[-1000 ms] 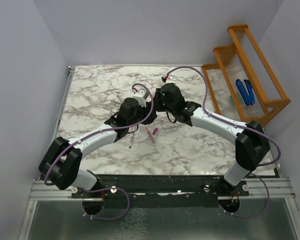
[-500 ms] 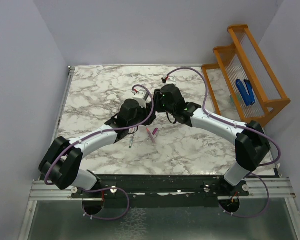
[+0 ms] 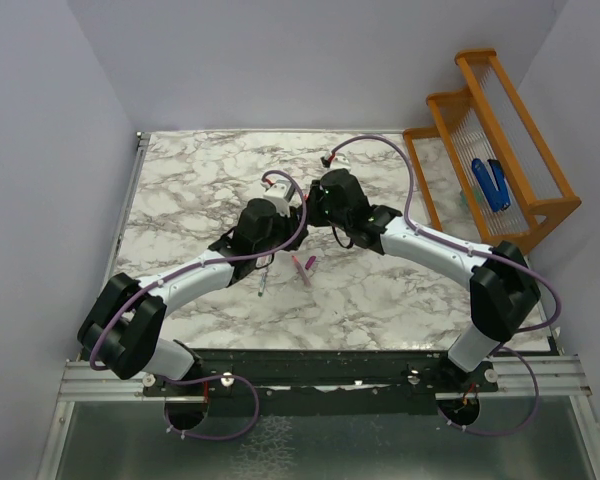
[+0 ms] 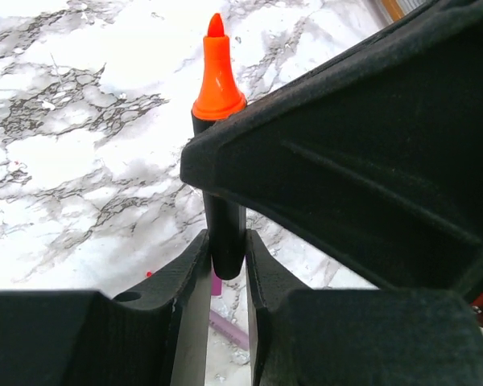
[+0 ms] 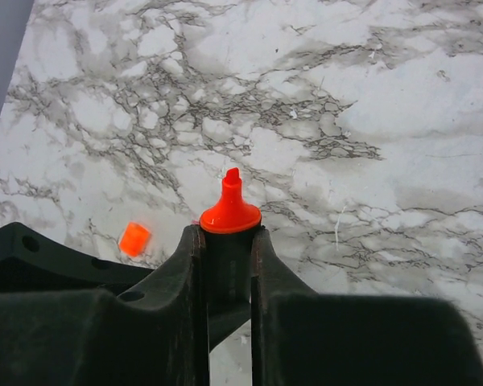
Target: Insert the pens into the pen caps
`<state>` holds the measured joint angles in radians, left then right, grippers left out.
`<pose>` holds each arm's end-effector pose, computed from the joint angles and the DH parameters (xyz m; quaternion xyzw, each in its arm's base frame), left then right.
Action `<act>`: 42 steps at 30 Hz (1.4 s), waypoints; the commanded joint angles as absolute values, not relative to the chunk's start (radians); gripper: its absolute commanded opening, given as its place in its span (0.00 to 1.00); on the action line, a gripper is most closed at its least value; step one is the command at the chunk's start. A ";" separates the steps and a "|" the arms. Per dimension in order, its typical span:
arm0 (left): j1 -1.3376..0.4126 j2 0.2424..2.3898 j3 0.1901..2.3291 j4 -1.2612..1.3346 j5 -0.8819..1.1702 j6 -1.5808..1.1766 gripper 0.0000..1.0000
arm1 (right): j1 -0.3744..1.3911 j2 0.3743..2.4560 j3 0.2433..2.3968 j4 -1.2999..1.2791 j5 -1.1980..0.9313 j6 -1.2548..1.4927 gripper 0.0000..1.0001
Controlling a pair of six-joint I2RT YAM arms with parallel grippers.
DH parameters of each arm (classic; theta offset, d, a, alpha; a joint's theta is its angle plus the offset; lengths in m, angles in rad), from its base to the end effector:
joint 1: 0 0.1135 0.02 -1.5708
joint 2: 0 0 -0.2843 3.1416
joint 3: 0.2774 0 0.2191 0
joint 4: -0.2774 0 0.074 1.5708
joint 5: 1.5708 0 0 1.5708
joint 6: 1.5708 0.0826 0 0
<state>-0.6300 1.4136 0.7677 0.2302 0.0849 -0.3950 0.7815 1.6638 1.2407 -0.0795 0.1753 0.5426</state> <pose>0.2568 -0.1959 0.2523 0.1211 0.8286 -0.2985 0.4580 0.2936 0.2710 0.2899 -0.0579 0.8566 0.2523 0.4463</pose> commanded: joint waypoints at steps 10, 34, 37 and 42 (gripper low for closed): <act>-0.634 1.412 0.761 0.270 0.089 -0.390 0.22 | 0.796 1.683 1.243 -0.063 0.148 0.563 0.01; -0.646 1.716 0.981 -0.076 -0.051 -0.227 0.51 | 0.730 1.517 1.062 -0.198 0.407 0.467 0.61; -0.647 1.749 1.026 -0.112 -0.062 -0.203 0.49 | 0.722 1.496 1.045 -0.198 0.403 0.463 0.61; -0.647 1.758 1.044 -0.138 -0.055 -0.178 0.47 | 0.705 1.483 1.019 -0.190 0.385 0.460 0.61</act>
<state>-0.6430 1.7542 1.0054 -0.0830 -0.0250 -0.2237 0.7177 1.5021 1.0470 -0.1795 0.3717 0.4706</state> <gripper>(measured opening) 0.481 0.605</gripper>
